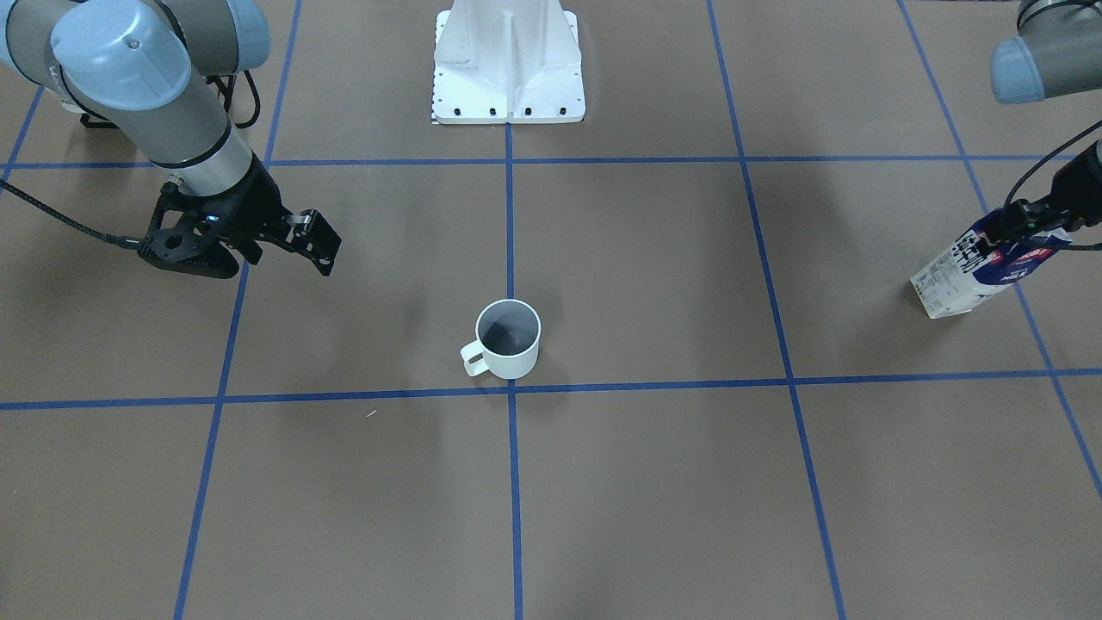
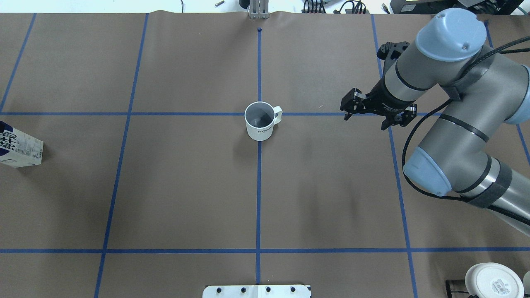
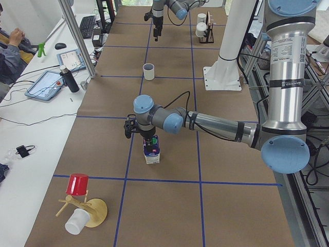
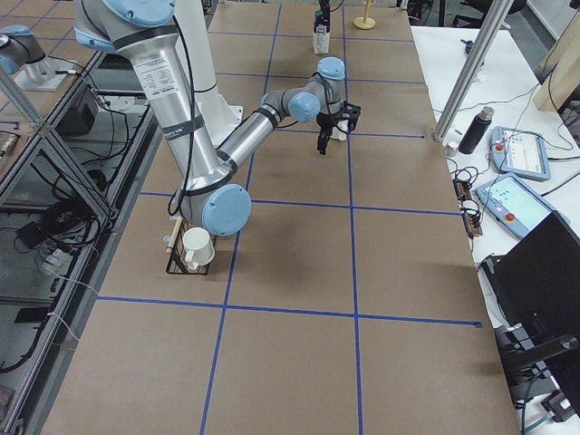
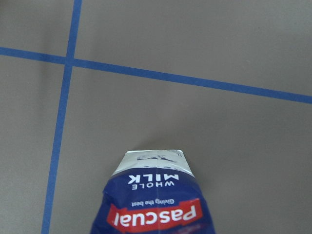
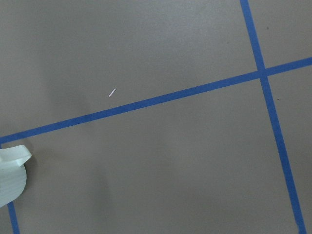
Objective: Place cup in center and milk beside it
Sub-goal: 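Raise the right gripper off the mug while the left arm reaches for the carton, then grasp the Pascual milk carton with the left gripper and lift it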
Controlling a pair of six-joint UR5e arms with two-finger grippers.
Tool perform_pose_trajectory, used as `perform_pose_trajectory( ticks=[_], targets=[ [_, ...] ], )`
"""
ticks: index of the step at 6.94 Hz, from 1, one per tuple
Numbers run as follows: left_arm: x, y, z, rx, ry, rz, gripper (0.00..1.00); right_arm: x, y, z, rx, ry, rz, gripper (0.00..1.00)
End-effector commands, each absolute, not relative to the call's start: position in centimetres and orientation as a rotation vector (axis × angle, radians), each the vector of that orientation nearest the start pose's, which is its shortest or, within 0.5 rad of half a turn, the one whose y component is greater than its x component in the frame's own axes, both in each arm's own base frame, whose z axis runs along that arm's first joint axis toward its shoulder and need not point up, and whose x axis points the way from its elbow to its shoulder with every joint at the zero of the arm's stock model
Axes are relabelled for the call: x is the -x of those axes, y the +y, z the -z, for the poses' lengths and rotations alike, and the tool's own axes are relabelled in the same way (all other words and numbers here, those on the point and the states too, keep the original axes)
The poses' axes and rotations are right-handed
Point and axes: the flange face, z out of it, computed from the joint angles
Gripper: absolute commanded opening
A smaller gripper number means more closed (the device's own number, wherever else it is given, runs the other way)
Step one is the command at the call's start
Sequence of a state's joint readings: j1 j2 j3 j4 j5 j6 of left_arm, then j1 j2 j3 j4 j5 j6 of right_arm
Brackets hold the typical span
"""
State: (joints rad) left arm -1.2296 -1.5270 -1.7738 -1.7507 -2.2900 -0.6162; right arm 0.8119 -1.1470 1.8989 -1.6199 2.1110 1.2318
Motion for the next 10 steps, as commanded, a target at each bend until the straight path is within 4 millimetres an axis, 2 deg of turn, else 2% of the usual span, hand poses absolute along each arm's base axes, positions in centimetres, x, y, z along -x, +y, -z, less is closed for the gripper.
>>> perform_pose_trajectory(
  ticks=[1,2,3,4,5,6,7,8,9,10],
  targets=[
    [-9.8,-48.3,-56.8,0.031,0.756,0.136,0.83,34.8,-48.6,-28.3,0.061,-0.857,-0.254,1.00],
    [-9.8,-48.4,-56.8,0.031,0.756,0.138,0.39,34.7,-48.7,-28.3,0.060,-0.858,-0.256,1.00],
    [-9.9,-48.4,-56.6,0.029,0.760,0.137,0.14,34.2,-48.8,-28.2,0.055,-0.861,-0.261,1.00],
    [-10.2,-49.1,-55.4,0.024,0.777,0.139,0.00,33.3,-48.4,-28.5,0.053,-0.862,-0.267,1.00],
    [-10.7,-50.3,-53.5,0.018,0.782,0.140,0.00,31.4,-48.3,-29.0,0.051,-0.860,-0.291,1.00],
    [-11.5,-52.8,-49.2,0.020,0.782,0.142,0.00,28.5,-47.2,-29.8,0.051,-0.829,-0.292,1.00],
    [-12.4,-55.1,-43.1,0.038,0.773,0.150,0.00,25.3,-45.4,-31.1,0.037,-0.782,-0.233,1.00],
    [-14.8,-56.1,-37.3,0.032,0.782,0.110,0.00,22.2,-44.3,-33.7,0.027,-0.740,-0.185,1.00],
    [-20.2,-56.0,-31.6,0.051,0.777,0.041,0.00,19.2,-43.9,-37.0,0.028,-0.704,-0.161,1.00],
    [-24.6,-55.9,-25.4,0.077,0.795,0.055,0.00,16.7,-43.6,-39.7,0.025,-0.674,-0.130,1.00]
  ],
)
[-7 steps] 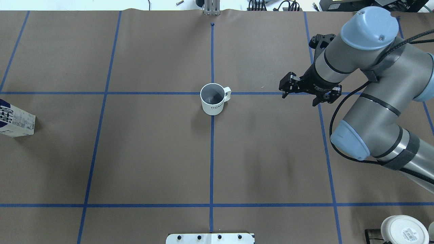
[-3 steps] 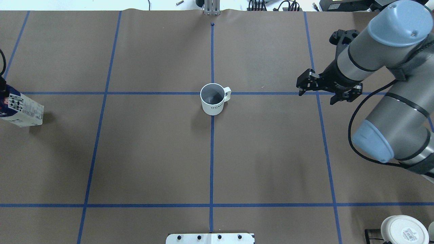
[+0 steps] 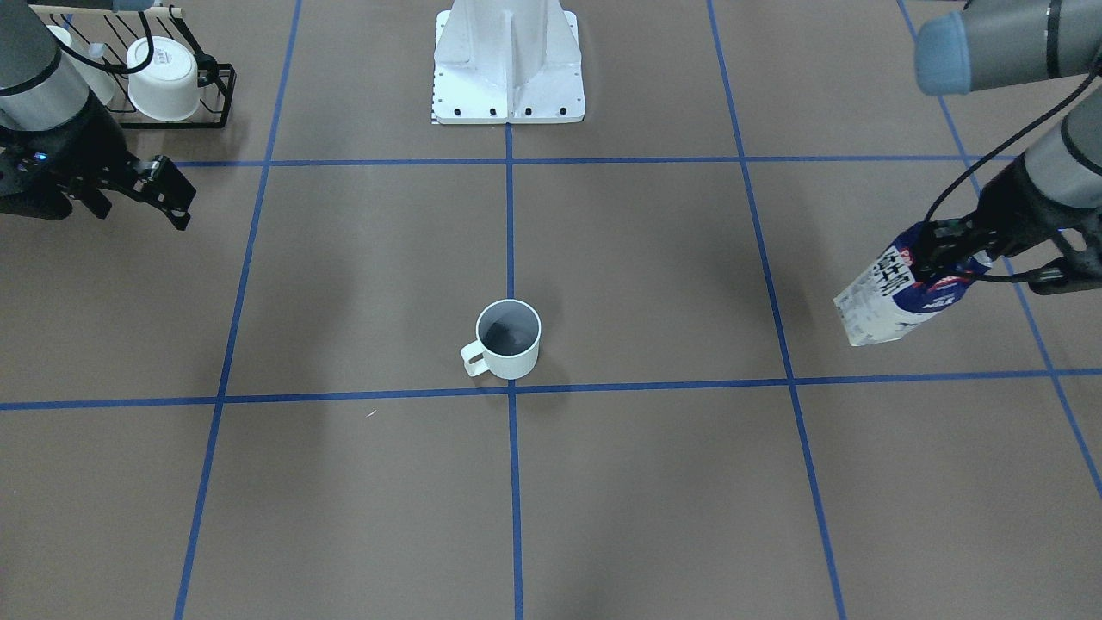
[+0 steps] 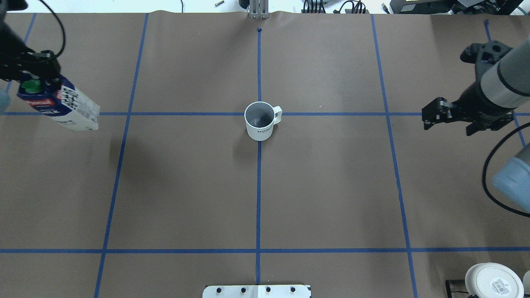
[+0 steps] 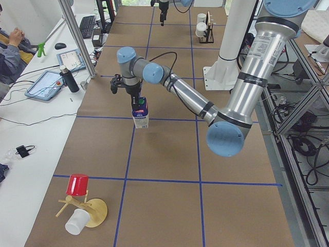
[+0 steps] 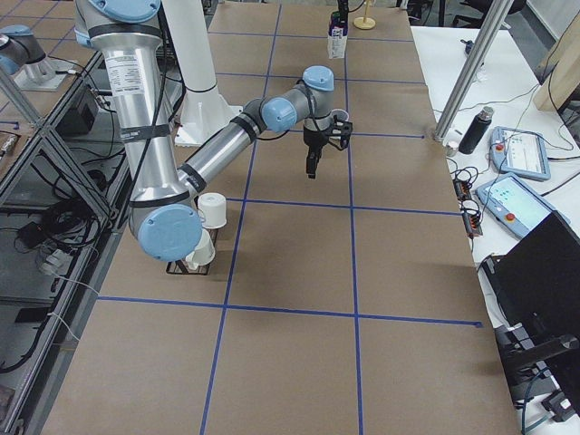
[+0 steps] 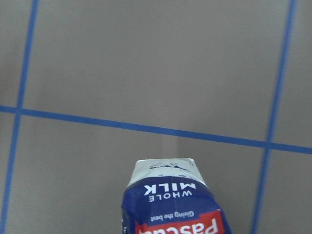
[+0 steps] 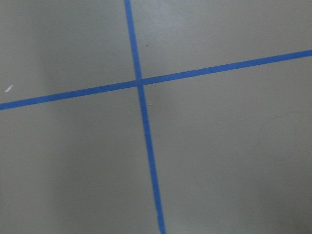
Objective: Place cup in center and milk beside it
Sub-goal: 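Grasp the Pascual milk carton with the left gripper and lift it, then carry the milk carton beside the mug and lower it with the left gripper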
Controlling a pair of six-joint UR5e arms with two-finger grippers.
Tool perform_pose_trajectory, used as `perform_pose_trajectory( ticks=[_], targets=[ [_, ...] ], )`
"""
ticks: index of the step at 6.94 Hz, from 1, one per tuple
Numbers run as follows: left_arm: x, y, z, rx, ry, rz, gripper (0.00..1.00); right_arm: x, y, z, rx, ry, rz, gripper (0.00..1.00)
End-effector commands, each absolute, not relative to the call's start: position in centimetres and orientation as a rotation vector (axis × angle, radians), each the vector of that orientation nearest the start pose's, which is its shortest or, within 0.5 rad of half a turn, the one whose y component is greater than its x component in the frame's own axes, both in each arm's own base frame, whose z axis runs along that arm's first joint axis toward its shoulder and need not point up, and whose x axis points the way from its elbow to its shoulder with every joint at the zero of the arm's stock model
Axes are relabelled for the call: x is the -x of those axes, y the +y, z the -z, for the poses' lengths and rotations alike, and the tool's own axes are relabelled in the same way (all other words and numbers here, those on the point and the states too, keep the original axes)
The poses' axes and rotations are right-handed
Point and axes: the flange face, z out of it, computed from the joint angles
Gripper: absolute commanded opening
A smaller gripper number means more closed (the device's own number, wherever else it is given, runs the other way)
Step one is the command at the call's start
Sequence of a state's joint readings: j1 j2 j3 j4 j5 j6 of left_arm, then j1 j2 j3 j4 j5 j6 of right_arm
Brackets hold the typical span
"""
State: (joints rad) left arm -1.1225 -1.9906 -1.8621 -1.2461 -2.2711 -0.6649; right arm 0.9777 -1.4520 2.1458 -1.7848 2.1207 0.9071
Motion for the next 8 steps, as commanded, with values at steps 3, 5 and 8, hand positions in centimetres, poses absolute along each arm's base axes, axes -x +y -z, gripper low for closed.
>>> perform_pose_trajectory(
  ticks=[3,5,8],
  targets=[
    [-36.6,-56.8,-15.6,0.115,0.792,0.094,0.00,10.5,-43.9,-46.2,0.013,-0.606,-0.010,1.00],
    [-44.2,-56.5,-10.9,0.160,0.791,0.095,0.02,7.6,-44.2,-49.5,0.052,-0.647,0.015,1.00],
    [-50.1,-52.1,-11.5,0.171,0.779,0.056,0.05,5.3,-44.7,-51.9,0.059,-0.680,0.053,1.00]
  ],
)
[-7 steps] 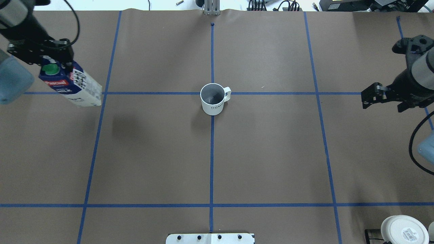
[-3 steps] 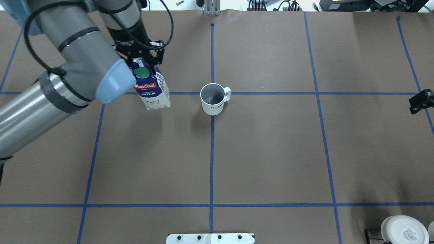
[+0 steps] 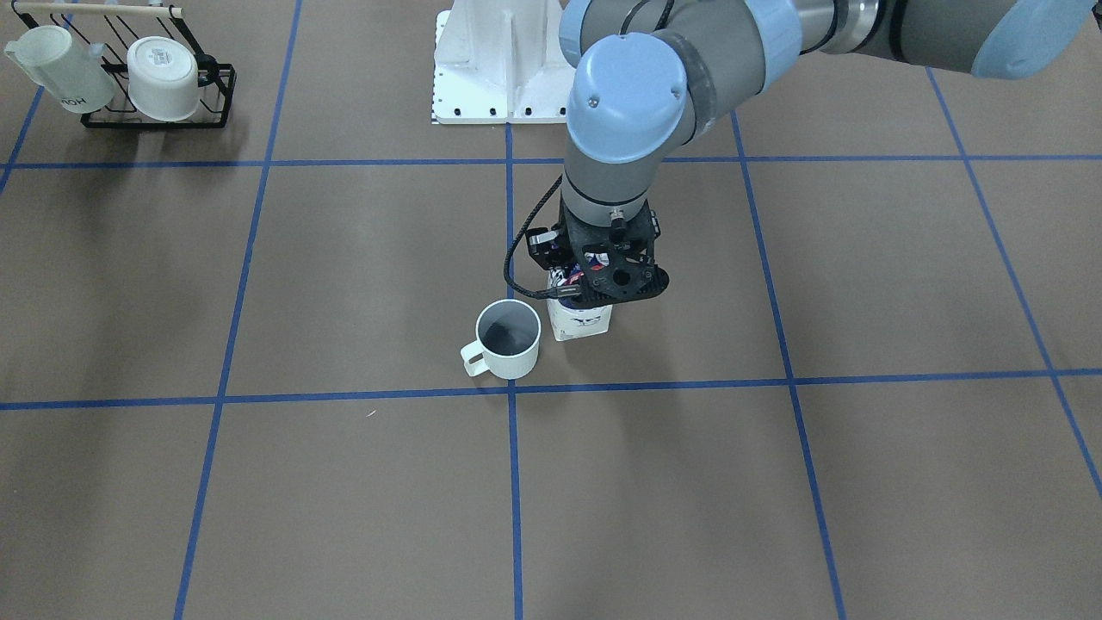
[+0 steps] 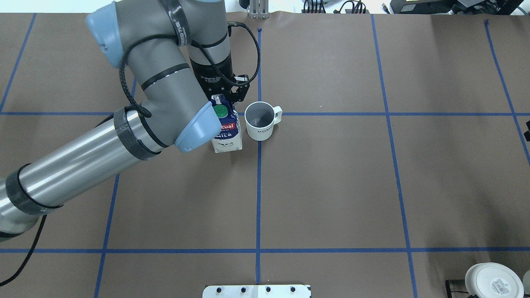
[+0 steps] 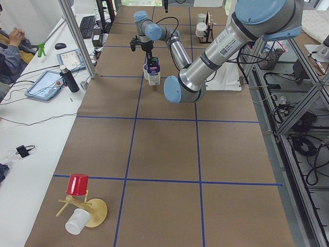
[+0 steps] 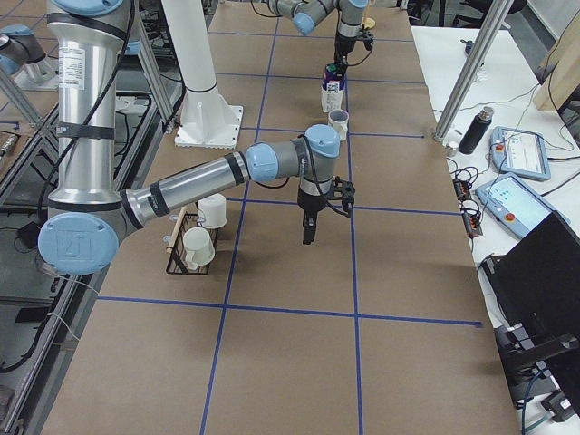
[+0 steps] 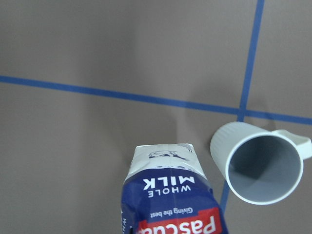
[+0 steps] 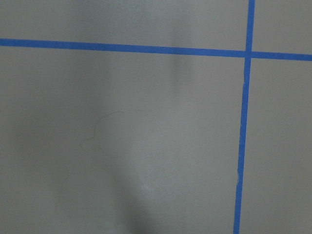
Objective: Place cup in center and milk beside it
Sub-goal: 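Carry the milk carton beside the mug and lower it with the left gripper, then open the left gripper and withdraw it away from the carton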
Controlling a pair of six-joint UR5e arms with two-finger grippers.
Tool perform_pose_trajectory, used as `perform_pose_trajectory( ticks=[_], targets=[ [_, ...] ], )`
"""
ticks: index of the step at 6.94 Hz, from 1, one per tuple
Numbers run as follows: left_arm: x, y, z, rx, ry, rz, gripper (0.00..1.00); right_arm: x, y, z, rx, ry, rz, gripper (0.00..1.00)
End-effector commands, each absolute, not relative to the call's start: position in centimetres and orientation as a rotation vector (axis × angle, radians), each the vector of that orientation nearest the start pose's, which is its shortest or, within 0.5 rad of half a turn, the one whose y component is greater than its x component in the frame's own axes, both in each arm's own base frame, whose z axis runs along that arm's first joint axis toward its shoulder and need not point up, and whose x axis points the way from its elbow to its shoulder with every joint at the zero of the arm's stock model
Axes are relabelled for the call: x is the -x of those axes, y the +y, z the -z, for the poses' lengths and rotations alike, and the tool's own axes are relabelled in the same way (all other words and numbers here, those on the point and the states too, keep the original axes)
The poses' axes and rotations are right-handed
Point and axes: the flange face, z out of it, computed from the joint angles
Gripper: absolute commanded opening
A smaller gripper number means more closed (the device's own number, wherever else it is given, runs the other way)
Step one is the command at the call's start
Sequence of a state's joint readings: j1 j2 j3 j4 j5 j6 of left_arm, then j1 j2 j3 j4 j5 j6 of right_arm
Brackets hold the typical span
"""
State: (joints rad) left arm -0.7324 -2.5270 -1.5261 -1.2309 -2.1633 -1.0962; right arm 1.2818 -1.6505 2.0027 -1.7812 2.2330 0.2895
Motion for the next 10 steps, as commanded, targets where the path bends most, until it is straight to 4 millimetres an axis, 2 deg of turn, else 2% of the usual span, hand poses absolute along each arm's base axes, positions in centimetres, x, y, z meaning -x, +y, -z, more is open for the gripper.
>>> perform_pose_trajectory(
  ticks=[1,2,3,5,6,7,8,9,10],
  targets=[
    [-50.5,-51.6,-11.5,0.174,0.781,0.046,0.06,5.3,-44.8,-52.2,0.064,-0.680,0.051,1.00],
    [-50.7,-51.4,-11.2,0.165,0.796,0.038,0.09,5.3,-44.8,-52.2,0.065,-0.680,0.052,1.00],
    [-50.8,-51.4,-11.2,0.164,0.798,0.036,0.27,5.3,-44.9,-52.1,0.061,-0.679,0.053,1.00],
    [-50.7,-51.2,-11.1,0.161,0.801,0.032,0.84,5.4,-45.1,-52.1,0.062,-0.679,0.052,1.00],
    [-50.1,-51.0,-10.4,0.150,0.816,0.029,0.97,5.4,-45.3,-52.1,0.062,-0.679,0.052,1.00],
    [-46.9,-49.4,-8.9,0.104,0.871,0.023,0.98,5.5,-45.5,-52.1,0.061,-0.680,0.052,1.00],
    [-39.2,-48.3,-9.3,0.024,0.941,0.054,0.98,5.5,-45.6,-52.0,0.058,-0.680,0.053,1.00],
    [-34.2,-47.6,-12.1,-0.007,0.948,0.095,0.98,5.4,-45.6,-51.9,0.056,-0.681,0.052,1.00],
    [-31.3,-48.2,-16.2,-0.018,0.909,0.120,0.98,5.4,-45.6,-52.0,0.057,-0.680,0.052,1.00]
  ],
)
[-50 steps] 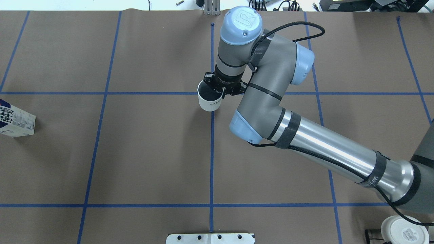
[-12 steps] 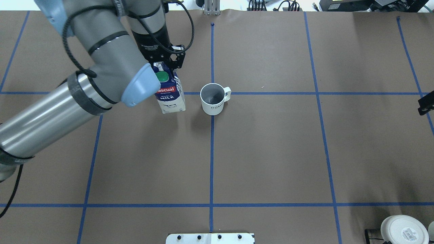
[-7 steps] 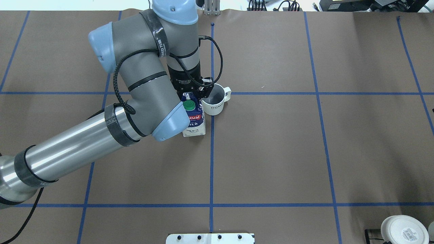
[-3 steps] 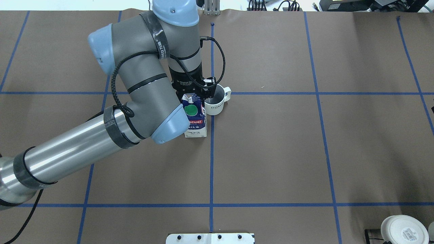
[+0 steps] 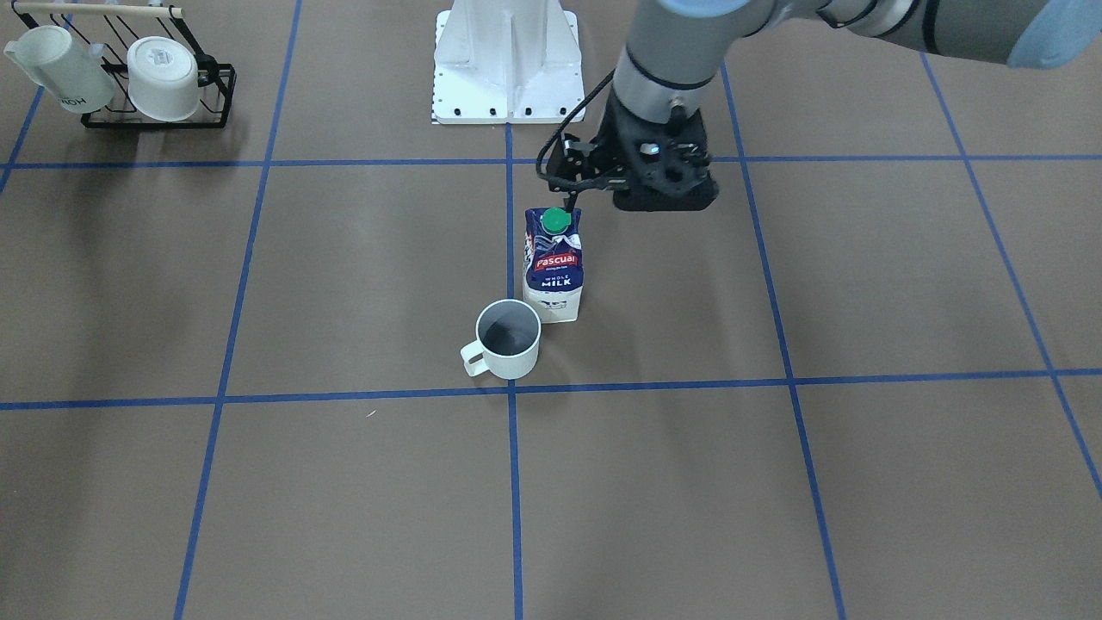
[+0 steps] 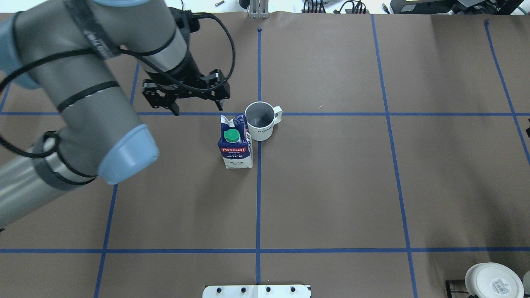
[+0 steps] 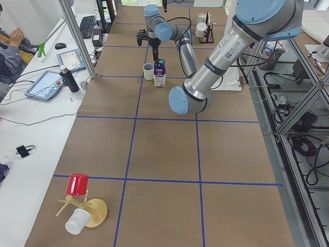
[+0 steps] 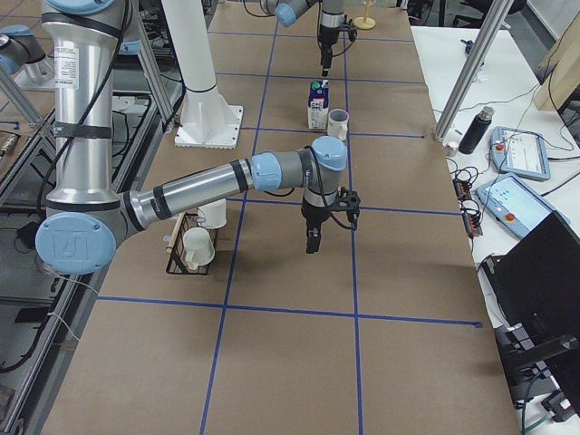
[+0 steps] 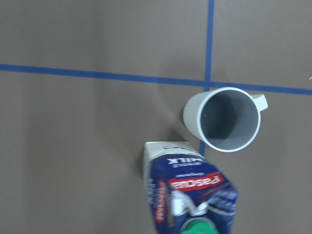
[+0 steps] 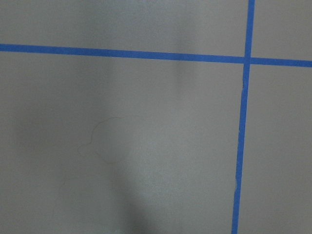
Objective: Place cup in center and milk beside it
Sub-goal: 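Open the left gripper and withdraw it away from the carton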
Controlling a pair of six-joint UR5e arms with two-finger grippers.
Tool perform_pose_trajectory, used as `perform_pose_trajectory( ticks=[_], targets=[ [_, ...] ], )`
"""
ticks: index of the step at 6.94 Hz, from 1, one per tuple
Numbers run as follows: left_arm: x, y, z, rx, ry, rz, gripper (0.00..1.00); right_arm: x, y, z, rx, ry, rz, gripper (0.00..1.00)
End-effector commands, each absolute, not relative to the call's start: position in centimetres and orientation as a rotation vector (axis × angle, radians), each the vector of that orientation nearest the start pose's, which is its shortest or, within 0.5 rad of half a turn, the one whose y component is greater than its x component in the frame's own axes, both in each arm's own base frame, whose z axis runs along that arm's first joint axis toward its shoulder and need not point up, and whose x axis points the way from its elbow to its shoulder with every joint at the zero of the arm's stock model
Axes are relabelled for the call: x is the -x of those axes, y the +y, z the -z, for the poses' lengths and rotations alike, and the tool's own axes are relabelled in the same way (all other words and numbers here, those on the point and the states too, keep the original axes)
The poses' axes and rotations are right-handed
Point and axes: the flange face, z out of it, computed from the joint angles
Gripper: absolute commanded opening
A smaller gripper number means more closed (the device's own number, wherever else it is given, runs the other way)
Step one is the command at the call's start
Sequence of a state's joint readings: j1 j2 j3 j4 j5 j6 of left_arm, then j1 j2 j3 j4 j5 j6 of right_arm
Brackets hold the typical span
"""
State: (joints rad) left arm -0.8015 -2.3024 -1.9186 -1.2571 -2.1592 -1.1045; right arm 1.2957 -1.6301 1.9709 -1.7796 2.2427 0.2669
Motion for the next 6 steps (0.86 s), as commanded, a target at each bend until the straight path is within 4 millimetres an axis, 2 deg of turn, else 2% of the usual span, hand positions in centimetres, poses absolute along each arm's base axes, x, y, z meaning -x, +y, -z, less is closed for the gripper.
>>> perform_pose_trajectory(
  ticks=[1,2,4,5,6],
  targets=[
    [-28.5,-48.4,-19.4,-0.066,0.874,0.045,0.98,5.4,-45.7,-51.9,0.055,-0.681,0.052,1.00],
    [-23.6,-47.1,-25.8,-0.084,0.814,-0.017,0.98,4.9,-45.8,-51.8,0.049,-0.683,0.043,1.00],
    [-11.7,-46.5,-35.9,-0.125,0.715,-0.104,0.98,4.0,-46.0,-52.6,0.029,-0.711,0.029,1.00],
    [-10.9,-45.2,-39.4,-0.110,0.745,-0.184,0.98,2.8,-45.8,-52.9,0.022,-0.740,0.007,1.00],
    [-8.3,-45.3,-43.1,-0.141,0.746,-0.162,0.98,1.3,-45.7,-53.2,0.017,-0.748,-0.019,1.00]
  ],
)
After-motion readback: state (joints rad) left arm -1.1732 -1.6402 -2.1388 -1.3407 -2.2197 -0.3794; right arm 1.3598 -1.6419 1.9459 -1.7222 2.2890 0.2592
